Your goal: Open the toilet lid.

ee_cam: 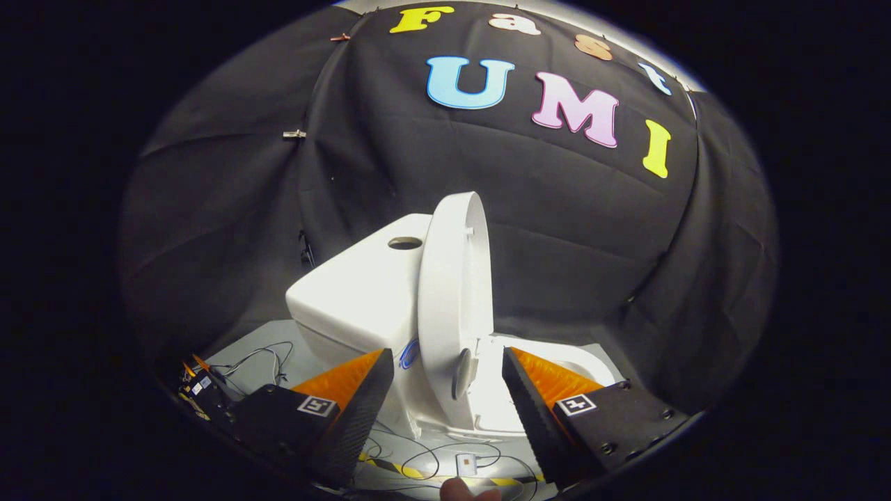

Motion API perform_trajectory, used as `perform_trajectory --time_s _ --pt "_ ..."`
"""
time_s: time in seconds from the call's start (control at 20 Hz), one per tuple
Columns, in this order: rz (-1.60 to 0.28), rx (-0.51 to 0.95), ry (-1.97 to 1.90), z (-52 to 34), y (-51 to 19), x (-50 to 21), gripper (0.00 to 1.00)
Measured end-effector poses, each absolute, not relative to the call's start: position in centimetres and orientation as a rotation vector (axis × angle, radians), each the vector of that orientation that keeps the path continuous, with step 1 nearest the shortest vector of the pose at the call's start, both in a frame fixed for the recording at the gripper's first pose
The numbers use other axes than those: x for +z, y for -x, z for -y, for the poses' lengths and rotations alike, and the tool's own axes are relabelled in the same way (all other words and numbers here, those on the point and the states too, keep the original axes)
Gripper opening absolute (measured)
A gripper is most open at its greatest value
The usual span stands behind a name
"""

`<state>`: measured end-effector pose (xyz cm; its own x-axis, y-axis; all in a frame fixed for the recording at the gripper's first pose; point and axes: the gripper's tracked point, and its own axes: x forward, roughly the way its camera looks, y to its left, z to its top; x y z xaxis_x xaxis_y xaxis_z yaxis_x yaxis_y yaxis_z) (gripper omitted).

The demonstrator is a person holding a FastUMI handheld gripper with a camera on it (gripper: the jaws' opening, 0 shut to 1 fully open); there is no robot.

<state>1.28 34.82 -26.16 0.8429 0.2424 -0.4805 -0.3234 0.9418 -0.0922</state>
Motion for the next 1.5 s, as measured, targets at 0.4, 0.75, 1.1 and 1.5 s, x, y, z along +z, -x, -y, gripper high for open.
perform_trajectory --time_s 0.4,0.75,1.1,1.5 --pt "-0.349 0.299 0.115 -32.1 -1.9 -19.1 0.99" --pt "-0.275 0.282 0.056 -28.5 -2.8 -13.6 0.99" --pt "-0.188 0.255 0.009 -24.5 -2.5 -8.5 0.99" --pt "-0.133 0.223 -0.019 -19.6 -2.1 -5.0 0.99"
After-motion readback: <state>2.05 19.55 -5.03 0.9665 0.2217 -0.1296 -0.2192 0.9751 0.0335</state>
